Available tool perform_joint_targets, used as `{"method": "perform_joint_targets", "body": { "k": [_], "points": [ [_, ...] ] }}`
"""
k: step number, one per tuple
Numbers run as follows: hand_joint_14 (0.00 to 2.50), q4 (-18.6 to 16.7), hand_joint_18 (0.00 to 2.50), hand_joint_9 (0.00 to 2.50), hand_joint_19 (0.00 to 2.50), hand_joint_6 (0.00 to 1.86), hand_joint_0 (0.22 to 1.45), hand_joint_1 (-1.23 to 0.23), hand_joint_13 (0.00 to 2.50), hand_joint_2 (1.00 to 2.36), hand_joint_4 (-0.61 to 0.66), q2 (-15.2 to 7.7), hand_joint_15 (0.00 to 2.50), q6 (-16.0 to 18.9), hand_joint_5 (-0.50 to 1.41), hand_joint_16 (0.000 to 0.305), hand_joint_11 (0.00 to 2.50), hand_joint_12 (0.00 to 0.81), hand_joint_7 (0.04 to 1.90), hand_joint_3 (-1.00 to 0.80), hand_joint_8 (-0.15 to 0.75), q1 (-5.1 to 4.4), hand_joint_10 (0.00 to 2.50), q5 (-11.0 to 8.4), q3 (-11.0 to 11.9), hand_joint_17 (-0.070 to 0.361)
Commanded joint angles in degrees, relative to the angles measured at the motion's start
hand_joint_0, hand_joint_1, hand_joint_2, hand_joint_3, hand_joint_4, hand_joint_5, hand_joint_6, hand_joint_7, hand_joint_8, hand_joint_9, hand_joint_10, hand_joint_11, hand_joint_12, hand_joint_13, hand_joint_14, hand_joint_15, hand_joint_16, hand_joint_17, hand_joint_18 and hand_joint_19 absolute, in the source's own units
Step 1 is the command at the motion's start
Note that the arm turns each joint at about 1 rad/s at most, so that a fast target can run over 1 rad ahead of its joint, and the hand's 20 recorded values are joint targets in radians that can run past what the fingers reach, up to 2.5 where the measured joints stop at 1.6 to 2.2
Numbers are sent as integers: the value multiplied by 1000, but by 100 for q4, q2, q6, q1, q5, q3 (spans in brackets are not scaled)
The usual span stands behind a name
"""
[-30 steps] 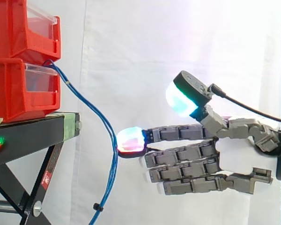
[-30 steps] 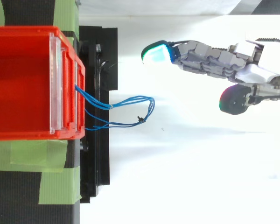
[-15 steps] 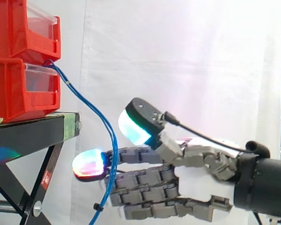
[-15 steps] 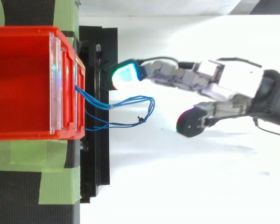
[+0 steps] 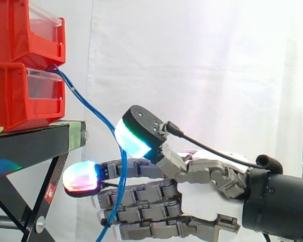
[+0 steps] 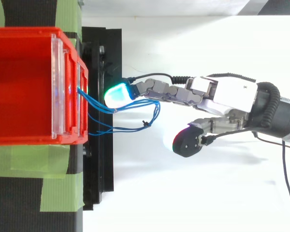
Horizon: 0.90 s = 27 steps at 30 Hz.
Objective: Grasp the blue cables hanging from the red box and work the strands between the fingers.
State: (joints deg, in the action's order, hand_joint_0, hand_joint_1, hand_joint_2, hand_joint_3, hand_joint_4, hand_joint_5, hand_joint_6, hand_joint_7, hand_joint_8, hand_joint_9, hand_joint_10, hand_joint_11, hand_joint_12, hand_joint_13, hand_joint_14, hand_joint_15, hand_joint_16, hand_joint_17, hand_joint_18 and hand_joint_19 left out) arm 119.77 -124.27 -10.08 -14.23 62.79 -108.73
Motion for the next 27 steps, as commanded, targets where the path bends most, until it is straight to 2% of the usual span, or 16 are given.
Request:
{"method": "perform_joint_targets", "body": {
  "k": [1, 4, 6, 10, 12, 17, 24, 27],
  "points": [
    [5, -103, 0, 118, 145, 6, 734, -438, 0, 1000, 151, -1, 198, 6, -359, 67, 128, 344, 711, -1000, 288, -9, 2, 23, 1, 152],
    [4, -226, 0, 187, 128, 6, 735, -464, 35, 1000, 161, -1, 177, 15, -328, 68, 101, 352, 693, -1000, 299, -18, 1, 216, 1, 153],
    [4, -393, 0, 207, 135, 6, 736, -464, 60, 1000, 162, -1, 179, 15, -326, 67, 106, 354, 693, -1000, 302, 8, 3, 462, 1, 151],
    [5, -647, 0, 253, 146, 7, 741, -462, 93, 1000, 161, -1, 186, 15, -324, 66, 127, 354, 690, -1000, 308, 26, 2, 647, 1, 148],
    [4, -718, 0, 256, 149, 6, 742, -463, 98, 1000, 161, -1, 188, 59, -321, 66, 124, 356, 690, -1000, 309, 43, 2, 682, 1, 148],
    [5, -744, 22, 264, 162, 6, 747, -463, 111, 1000, 161, -1, 193, 472, -319, 65, 140, 354, 690, -1000, 310, 43, 2, 919, 1, 146],
    [5, -735, 142, 316, 172, 6, 750, -479, 197, 1000, 170, -1, 188, 815, -295, 64, 121, 360, 676, -1000, 314, 61, 2, 963, 1, 145],
    [6, -727, 183, 352, 172, 5, 754, -483, 238, 1000, 171, -1, 202, 1008, -289, 63, 128, 360, 669, -1000, 317, 79, 3, 1121, 1, 143]
  ]
}}
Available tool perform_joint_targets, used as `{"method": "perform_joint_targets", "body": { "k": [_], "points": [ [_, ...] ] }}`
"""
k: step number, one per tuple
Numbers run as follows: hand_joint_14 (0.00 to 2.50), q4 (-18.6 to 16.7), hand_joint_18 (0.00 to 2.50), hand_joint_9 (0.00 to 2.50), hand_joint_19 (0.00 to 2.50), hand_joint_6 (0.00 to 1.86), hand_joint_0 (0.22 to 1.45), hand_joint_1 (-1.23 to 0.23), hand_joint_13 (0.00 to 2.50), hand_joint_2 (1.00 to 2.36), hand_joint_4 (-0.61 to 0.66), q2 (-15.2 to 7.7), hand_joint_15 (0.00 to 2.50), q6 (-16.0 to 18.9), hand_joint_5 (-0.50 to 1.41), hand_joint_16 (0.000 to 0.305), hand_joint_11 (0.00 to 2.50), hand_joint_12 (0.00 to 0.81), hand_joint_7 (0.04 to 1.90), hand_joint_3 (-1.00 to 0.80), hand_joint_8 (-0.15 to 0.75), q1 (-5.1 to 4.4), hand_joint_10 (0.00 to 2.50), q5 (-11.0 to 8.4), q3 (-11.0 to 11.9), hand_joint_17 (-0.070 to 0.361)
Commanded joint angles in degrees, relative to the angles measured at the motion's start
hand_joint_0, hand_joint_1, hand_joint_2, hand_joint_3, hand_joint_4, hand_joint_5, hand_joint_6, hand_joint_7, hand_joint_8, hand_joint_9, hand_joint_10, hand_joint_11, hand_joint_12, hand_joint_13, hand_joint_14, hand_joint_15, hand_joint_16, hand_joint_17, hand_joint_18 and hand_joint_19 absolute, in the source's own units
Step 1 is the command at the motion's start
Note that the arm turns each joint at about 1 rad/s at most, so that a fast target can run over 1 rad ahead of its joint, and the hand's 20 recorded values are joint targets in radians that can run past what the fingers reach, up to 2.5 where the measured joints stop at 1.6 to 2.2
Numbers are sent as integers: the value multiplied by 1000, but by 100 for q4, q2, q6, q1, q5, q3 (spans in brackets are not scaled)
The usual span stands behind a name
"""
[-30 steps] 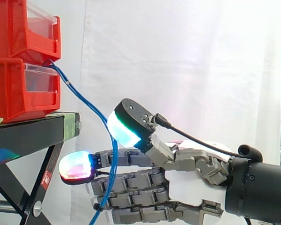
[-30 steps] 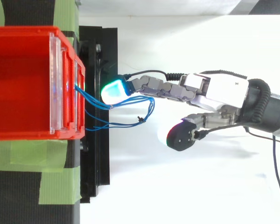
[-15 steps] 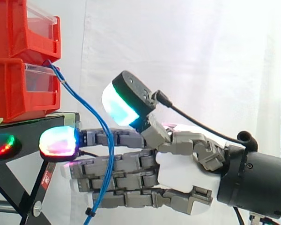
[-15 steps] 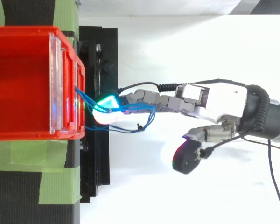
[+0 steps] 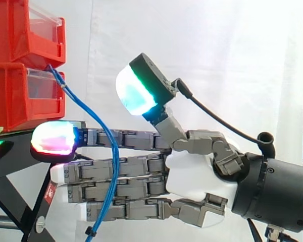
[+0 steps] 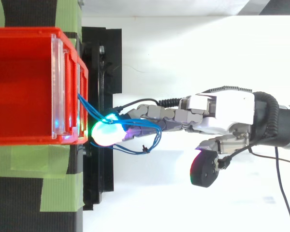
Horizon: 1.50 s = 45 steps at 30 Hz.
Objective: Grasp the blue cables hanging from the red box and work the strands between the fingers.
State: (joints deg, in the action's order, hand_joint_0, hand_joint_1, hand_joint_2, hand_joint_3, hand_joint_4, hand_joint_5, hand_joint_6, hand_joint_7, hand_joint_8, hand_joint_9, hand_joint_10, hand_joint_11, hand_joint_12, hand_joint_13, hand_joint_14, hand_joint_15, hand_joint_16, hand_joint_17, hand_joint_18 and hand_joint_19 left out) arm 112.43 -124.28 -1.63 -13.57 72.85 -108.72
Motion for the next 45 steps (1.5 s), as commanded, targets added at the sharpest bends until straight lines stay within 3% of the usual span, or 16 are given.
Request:
{"method": "perform_joint_targets", "body": {
  "k": [1, 3, 15, 29, 38, 45],
  "points": [
    [6, 15, 201, 373, 177, 6, 757, -483, 252, 1000, 171, 0, 206, 198, -287, 63, 150, 360, 669, -1000, 319, 13, 3, 150, 0, 142],
    [6, 15, 219, 388, 184, 6, 759, -482, 269, 1000, 173, 0, 213, 286, -284, 63, 161, 361, 670, -1000, 323, 30, 4, 300, 0, 141],
    [9, 24, 375, 522, 263, 6, 772, -482, 450, 1000, 178, 0, 319, 295, -258, 58, 268, 370, 672, -1000, 335, 101, 6, 449, 0, 131],
    [12, 121, 495, 567, 343, 6, 778, -485, 555, 1000, 186, 0, 384, 383, -242, 55, 321, 377, 671, -1000, 339, 136, 7, 467, 88, 124],
    [18, 288, 711, 750, 481, 6, 791, -492, 810, 1000, 201, 0, 621, 383, -207, 51, 603, 399, 682, -1000, 359, 162, 15, 476, 176, 115],
    [23, 288, 856, 919, 640, 7, 796, -495, 1000, 1000, 210, 0, 919, 479, -186, 50, 1061, 419, 699, -1000, 367, 162, 14, 467, 176, 112]
  ]
}}
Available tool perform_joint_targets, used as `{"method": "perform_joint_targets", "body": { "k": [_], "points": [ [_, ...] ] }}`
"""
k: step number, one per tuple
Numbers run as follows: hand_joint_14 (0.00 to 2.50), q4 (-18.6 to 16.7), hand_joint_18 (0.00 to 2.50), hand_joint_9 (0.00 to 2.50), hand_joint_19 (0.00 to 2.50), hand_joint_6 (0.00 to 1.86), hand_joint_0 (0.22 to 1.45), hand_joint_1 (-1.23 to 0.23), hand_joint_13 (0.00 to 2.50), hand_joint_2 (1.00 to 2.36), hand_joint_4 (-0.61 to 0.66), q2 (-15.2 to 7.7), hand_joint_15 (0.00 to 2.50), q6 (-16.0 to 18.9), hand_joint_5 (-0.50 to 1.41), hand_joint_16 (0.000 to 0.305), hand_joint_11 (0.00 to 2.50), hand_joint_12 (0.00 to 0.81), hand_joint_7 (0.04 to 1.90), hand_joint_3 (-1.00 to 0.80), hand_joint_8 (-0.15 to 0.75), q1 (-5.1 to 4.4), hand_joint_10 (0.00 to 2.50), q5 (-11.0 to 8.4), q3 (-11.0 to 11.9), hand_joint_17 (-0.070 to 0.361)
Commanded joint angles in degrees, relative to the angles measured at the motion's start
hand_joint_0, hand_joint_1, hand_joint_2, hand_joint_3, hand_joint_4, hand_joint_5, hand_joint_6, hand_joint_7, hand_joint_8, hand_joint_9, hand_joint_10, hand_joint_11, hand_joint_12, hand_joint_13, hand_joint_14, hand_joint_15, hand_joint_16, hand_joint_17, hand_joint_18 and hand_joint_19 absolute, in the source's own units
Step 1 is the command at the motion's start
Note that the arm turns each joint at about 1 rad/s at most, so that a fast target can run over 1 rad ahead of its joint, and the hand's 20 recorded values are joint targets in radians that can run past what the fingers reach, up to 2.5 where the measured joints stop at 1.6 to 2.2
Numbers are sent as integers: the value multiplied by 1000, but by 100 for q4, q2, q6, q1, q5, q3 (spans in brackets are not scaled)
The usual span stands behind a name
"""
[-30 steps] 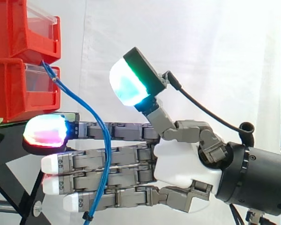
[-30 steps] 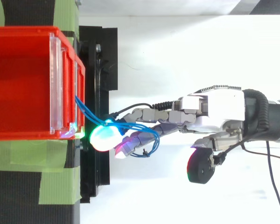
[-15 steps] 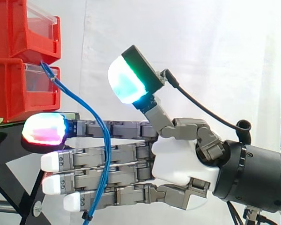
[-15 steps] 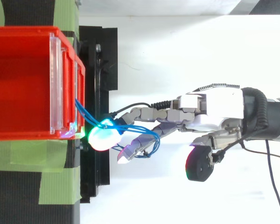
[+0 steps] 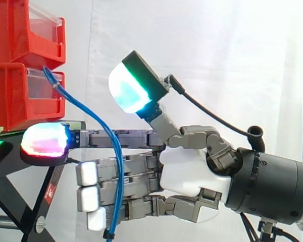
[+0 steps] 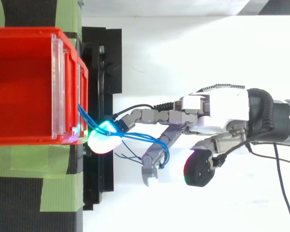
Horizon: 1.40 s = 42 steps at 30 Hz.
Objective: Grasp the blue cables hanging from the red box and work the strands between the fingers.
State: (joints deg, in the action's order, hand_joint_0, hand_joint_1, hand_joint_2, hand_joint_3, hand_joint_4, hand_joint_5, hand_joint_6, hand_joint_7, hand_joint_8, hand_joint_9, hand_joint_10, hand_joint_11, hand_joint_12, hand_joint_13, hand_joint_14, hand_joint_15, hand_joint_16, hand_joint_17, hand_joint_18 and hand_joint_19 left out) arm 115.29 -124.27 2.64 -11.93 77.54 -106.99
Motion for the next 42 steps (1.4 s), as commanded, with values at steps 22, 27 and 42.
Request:
{"method": "perform_joint_targets", "body": {
  "k": [22, 27, 42],
  "points": [
    [1051, 231, 1370, 888, 1365, 9, 790, -531, 1227, 1000, 270, 69, 1503, 149, -69, 49, 1532, 383, 796, -1000, 335, 51, 1634, 411, 178, 110],
    [1464, 249, 1466, 824, 1595, 10, 790, -537, 1178, 1000, 286, 61, 1489, 140, -39, 46, 1606, 393, 819, -1000, 338, 51, 2114, 375, 178, 104],
    [2500, 1558, 1451, 719, 1192, 11, 791, -541, 1056, 1000, 314, 69, 1321, 140, -7, 47, 2138, 447, 842, -1000, 368, -11, 2500, 217, 521, 106]
  ]
}}
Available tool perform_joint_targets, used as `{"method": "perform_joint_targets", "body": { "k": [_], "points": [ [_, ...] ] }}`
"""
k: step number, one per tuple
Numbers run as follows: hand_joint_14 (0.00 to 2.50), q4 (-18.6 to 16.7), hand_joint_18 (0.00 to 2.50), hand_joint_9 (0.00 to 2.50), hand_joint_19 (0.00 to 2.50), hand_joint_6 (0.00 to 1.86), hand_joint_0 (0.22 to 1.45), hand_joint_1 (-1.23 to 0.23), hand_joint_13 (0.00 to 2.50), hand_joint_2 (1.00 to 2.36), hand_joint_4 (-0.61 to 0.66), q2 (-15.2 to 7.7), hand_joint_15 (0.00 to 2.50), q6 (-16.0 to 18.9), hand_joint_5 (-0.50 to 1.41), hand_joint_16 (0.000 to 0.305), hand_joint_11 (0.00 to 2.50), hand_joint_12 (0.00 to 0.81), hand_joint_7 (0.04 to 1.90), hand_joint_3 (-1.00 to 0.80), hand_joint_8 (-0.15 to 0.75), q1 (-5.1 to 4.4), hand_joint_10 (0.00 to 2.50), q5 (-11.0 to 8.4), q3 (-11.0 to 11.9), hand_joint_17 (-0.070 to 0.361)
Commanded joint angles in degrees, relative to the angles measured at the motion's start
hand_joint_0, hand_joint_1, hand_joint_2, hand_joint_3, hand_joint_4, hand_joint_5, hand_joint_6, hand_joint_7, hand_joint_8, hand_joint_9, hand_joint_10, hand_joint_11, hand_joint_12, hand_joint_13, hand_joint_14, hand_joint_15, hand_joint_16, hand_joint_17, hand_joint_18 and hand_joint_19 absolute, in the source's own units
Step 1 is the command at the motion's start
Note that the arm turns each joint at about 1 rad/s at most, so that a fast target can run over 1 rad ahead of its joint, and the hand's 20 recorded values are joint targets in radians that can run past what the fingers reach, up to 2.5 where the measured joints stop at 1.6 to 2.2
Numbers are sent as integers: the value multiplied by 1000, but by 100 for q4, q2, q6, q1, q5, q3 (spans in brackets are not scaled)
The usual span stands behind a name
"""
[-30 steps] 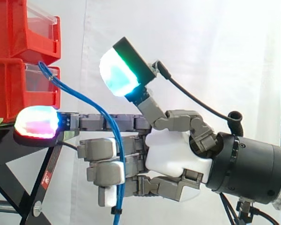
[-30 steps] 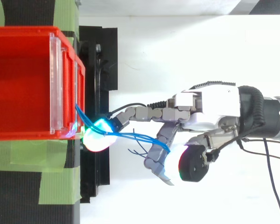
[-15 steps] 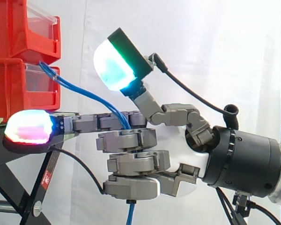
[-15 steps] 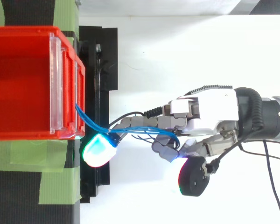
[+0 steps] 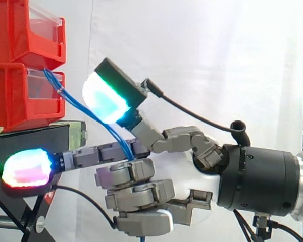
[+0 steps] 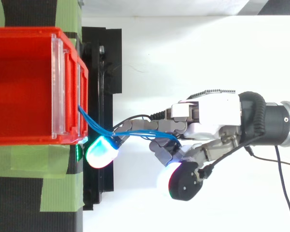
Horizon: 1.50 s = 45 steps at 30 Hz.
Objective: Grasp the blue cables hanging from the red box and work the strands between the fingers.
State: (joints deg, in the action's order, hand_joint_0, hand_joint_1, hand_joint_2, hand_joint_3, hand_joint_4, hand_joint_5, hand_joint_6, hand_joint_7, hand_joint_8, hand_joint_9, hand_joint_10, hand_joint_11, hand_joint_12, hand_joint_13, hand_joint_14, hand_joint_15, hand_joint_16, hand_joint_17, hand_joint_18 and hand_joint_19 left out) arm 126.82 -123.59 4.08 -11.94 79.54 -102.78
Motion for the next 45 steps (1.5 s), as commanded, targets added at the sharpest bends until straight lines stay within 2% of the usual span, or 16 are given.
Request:
{"method": "perform_joint_targets", "body": {
  "k": [1, 5, 13, 21, 26, 27, 31, 34, 36, 41, 45],
  "points": [
    [2500, 449, 1449, 724, 1172, 11, 790, -540, 1063, 1000, 313, 1, 1329, -12, -8, 47, 2165, 454, 847, -1000, 369, -1, 2500, 26, 91, 106],
    [2500, 493, 1438, 722, 1152, 11, 790, -539, 1063, 1000, 312, 1, 1312, -12, -6, 48, 2224, 451, 845, -1000, 368, -1, 2500, 79, 91, 107],
    [2500, 502, 1431, 719, 1134, 11, 788, -537, 1052, 1000, 315, 1, 1334, -91, -7, 48, 2304, 434, 845, -1000, 370, 61, 2500, 501, 100, 108],
    [2500, 520, 1422, 712, 1134, 11, 787, -535, 1046, 1000, 312, 133, 1334, -118, -8, 47, 2378, 429, 850, -1000, 372, 104, 2500, 510, 91, 107],
    [2500, 836, 1422, 710, 1141, 12, 787, -534, 1044, 1000, 312, 274, 1338, -179, -7, 48, 2392, 425, 849, -1000, 371, 131, 2500, 554, 91, 107],
    [2500, 1029, 1417, 709, 1162, 11, 788, -534, 1042, 1000, 313, 353, 1325, -206, -3, 47, 2391, 425, 855, -1000, 371, 148, 2500, 633, 91, 105],
    [2500, 1205, 1417, 707, 1152, 11, 788, -533, 1040, 1000, 317, 441, 1335, -285, 3, 47, 2420, 426, 854, -1000, 370, 184, 2500, 773, 47, 107],
    [2500, 1214, 1413, 707, 1163, 11, 789, -532, 1036, 1000, 316, 520, 1350, -381, 4, 47, 2435, 427, 855, -1000, 371, 192, 2500, 782, -111, 106],
    [2500, 1038, 1409, 707, 1178, 11, 788, -532, 1036, 1000, 315, 687, 1319, -469, 5, 47, 2428, 425, 857, -1000, 377, 184, 2500, 659, -330, 106],
    [2500, 1152, 1405, 705, 1170, 12, 787, -532, 1036, 1000, 321, 757, 1315, -443, 5, 48, 2459, 425, 861, -1000, 376, 219, 2500, 703, -348, 107],
    [2500, 1161, 1400, 703, 1160, 12, 789, -530, 1032, 1000, 318, 748, 1335, -390, 7, 47, 2439, 425, 863, -1000, 376, 219, 2500, 650, -313, 106]
  ]
}}
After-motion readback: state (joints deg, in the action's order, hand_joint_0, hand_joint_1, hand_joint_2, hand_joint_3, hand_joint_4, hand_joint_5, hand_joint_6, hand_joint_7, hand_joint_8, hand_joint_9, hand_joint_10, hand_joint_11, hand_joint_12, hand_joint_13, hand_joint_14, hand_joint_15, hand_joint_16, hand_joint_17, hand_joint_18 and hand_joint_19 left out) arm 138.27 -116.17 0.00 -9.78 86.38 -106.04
